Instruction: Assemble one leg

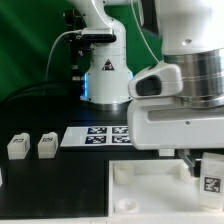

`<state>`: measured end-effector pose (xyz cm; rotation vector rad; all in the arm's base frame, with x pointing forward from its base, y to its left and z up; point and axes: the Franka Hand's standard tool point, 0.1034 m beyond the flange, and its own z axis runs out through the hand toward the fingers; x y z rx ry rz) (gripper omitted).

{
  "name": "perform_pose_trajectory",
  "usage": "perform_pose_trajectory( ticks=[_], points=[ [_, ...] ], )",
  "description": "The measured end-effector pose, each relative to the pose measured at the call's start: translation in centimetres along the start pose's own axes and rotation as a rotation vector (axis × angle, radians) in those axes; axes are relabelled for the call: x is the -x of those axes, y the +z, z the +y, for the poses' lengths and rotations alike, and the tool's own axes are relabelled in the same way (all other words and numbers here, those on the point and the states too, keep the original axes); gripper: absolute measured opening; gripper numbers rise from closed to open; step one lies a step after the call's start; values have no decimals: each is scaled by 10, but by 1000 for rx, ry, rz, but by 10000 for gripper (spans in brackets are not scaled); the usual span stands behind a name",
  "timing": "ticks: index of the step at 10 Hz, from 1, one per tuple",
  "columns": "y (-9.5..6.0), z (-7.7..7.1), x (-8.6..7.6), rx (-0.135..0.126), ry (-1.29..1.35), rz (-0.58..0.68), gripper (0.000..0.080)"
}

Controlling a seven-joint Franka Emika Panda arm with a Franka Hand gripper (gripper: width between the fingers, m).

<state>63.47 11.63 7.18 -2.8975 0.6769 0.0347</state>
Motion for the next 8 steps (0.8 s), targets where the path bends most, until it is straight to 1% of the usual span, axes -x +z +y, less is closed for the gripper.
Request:
perform_pose_trajectory(
  ticks=[1, 2, 3, 4, 5, 6, 7, 8],
  points=[
    [0, 0, 0, -4, 71, -2, 299],
    [0, 1, -1, -18, 248, -10, 299],
    [0, 1, -2, -27, 455, -19, 299],
    [0, -1, 0, -21, 623, -23, 299],
    [0, -5, 3, -37, 853, -51, 299],
    [1, -4, 2, -56, 1007, -78, 297],
    [2, -2, 1, -55, 1006, -78, 297],
    [2, -4, 2, -54, 998, -78, 297]
  ],
)
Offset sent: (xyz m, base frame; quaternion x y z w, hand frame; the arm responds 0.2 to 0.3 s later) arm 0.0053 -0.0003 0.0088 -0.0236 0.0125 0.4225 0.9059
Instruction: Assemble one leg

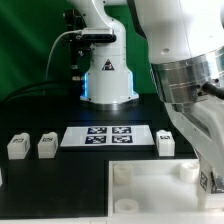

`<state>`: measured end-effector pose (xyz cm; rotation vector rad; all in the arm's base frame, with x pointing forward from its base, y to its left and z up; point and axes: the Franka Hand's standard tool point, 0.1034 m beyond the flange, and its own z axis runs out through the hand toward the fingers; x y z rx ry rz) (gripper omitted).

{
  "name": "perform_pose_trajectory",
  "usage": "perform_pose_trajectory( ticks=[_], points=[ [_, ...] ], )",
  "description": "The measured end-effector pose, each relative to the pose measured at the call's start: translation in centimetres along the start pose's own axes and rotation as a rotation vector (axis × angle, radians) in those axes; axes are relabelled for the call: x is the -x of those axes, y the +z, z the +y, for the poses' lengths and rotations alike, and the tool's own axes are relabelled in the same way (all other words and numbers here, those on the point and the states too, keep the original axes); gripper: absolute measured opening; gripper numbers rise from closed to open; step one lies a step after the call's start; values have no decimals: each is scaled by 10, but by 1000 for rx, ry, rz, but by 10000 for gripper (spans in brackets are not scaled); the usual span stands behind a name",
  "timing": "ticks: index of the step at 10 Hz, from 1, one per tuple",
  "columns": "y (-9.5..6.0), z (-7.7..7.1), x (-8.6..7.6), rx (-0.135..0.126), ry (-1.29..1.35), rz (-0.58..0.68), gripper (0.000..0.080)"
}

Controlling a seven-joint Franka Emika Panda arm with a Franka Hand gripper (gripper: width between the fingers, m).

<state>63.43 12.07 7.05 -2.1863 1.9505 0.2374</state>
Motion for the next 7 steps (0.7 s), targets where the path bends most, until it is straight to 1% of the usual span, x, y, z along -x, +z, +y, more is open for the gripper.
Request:
perform_pose_trajectory(
  ticks=[1, 2, 3, 4, 5, 6, 7],
  points=[
    [0, 0, 0, 0, -26, 0, 297],
    [0, 0, 0, 1, -90, 2, 360],
    [0, 0, 1, 0, -181, 3, 546],
    [-3, 0, 2, 9, -391, 17, 617],
    [-7, -1, 4, 14, -549, 36, 617],
    [-6, -1, 3, 16, -666, 34, 643],
    [-6, -1, 1, 19, -771, 33, 648]
  ],
)
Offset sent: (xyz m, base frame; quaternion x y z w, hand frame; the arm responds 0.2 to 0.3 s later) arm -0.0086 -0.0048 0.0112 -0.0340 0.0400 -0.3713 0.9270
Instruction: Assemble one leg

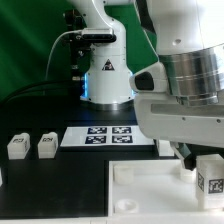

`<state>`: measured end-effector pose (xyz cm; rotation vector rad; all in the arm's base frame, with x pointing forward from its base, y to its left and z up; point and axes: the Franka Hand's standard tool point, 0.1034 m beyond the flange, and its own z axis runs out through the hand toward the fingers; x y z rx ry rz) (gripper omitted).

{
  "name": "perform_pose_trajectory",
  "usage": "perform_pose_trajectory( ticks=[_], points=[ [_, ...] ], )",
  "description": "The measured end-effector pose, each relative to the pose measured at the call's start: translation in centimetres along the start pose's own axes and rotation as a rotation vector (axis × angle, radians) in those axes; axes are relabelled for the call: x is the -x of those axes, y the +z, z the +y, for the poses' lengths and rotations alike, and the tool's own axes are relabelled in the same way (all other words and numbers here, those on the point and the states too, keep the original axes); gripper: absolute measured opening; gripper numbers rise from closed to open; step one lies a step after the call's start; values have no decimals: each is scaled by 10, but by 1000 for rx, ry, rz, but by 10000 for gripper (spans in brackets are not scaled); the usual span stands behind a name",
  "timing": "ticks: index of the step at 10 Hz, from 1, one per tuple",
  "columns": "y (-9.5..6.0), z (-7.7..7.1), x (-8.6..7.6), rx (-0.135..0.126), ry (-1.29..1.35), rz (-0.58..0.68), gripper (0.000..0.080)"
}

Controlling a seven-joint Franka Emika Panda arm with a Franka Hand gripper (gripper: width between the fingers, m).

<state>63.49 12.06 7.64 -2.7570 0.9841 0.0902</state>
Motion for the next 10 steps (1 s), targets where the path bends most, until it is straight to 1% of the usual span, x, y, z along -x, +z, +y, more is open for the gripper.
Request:
perform_pose_trajectory(
  ticks=[2, 3, 4, 5, 6, 8, 9, 10],
  points=[
    [0, 1, -1, 2, -236, 1, 649],
    [1, 5, -5, 47, -452, 20, 649],
    [0, 6, -7, 75, -588, 30, 649],
    [0, 5, -8, 82, -664, 35, 649],
    [0, 5, -7, 77, -616, 34, 649],
    [0, 5, -7, 73, -553, 35, 389],
    [0, 5, -7, 71, -456, 39, 389],
    [0, 6, -8, 69, -338, 43, 294]
  ],
)
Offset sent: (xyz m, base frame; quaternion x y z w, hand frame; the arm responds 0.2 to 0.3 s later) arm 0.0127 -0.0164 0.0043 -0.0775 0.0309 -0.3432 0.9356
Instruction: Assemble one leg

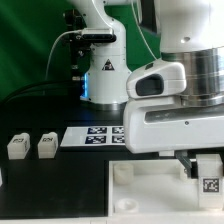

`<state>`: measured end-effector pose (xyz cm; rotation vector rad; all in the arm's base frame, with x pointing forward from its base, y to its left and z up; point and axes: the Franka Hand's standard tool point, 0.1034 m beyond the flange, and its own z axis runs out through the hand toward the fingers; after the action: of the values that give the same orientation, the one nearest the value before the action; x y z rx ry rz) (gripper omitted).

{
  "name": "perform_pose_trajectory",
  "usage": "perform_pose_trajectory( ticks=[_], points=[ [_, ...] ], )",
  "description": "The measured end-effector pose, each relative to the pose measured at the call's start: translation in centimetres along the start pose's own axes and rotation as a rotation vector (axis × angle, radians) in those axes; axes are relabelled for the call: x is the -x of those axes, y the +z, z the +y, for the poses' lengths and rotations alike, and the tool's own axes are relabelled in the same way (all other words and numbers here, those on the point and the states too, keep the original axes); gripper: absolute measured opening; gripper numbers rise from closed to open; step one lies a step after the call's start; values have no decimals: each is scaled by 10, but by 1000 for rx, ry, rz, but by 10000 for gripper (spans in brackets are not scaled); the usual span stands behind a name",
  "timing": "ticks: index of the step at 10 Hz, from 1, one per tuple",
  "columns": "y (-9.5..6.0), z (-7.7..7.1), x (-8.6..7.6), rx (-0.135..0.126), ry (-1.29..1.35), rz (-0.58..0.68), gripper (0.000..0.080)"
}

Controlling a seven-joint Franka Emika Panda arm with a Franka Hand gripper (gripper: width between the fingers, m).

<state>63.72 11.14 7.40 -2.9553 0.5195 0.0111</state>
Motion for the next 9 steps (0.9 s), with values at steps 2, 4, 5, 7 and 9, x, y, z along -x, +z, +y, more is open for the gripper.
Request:
perform_pose_trajectory(
  ticks=[2, 4, 5, 7, 9],
  points=[
    [-1, 2, -2, -3, 347, -5, 294],
    [1, 5, 0, -26, 801, -37, 294],
    [2, 4, 2, -38, 957, -67, 294],
    [2, -1, 4, -44, 1211, -90, 294],
    [1, -1, 3, -43, 1359, -97, 294]
  ],
)
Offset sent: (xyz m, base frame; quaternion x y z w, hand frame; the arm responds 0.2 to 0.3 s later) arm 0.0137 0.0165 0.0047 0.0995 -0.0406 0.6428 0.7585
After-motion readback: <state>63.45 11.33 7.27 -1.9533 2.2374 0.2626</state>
